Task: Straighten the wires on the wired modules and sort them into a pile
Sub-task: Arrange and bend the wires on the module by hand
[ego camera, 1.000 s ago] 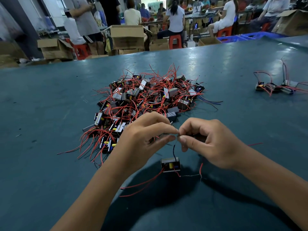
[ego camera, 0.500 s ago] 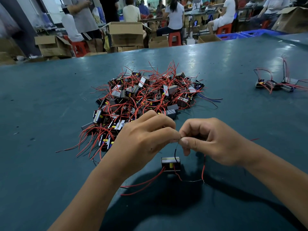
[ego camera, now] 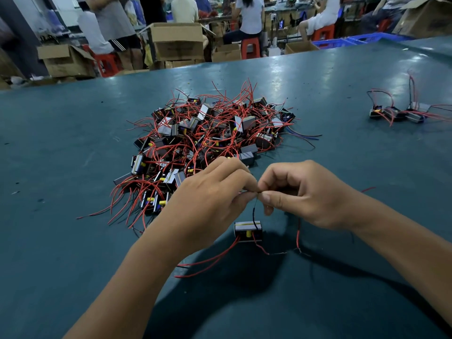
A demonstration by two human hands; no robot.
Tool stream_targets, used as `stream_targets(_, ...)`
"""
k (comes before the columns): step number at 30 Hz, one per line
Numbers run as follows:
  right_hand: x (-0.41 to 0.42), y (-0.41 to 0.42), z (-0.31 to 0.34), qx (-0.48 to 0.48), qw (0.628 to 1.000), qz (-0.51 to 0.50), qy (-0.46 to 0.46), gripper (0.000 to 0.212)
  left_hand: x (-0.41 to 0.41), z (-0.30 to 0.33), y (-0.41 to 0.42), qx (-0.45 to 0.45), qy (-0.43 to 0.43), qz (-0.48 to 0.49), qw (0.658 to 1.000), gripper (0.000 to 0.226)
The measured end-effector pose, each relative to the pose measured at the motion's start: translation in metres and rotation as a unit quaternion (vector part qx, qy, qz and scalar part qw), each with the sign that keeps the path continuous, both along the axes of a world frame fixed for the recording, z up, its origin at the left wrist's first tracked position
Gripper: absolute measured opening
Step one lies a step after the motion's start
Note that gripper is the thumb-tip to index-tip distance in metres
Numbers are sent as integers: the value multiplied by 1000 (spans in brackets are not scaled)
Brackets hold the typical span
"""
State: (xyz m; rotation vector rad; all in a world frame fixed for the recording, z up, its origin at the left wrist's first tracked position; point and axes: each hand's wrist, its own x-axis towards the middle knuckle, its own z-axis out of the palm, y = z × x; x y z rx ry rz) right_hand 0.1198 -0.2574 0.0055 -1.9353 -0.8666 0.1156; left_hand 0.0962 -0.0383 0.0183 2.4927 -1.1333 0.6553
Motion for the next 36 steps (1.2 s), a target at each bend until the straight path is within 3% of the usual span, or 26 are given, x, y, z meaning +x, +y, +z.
stream_targets(5,-4,3,1,-39,992,-31,-117,3,0,-5,1,-130,226,14,965,9)
stream_targets(10,-7,4,2,-48,986,-41,-151,1,1,-6,-2,-258,403,24,878,17)
stream_targets(15,-10,5,5,-95,973,-59,-200,11,0,-5,-5,-322,497,47,804,24)
stream_targets(22,-8,4,6,-98,967,-62,-227,8,-2,-5,-11,-353,539,37,764,33)
stream_targets(27,-5,3,3,-64,978,-49,-193,3,4,-7,-1,-311,466,49,827,31)
stream_targets(31,-3,1,3,-46,981,-48,-185,4,7,-8,3,-326,440,37,836,24)
stream_targets(33,-3,0,2,-36,983,-45,-174,3,8,-5,5,-285,335,8,898,8)
stream_targets(36,-2,-2,1,-9,991,-38,-131,3,8,-1,7,-170,127,-20,977,12)
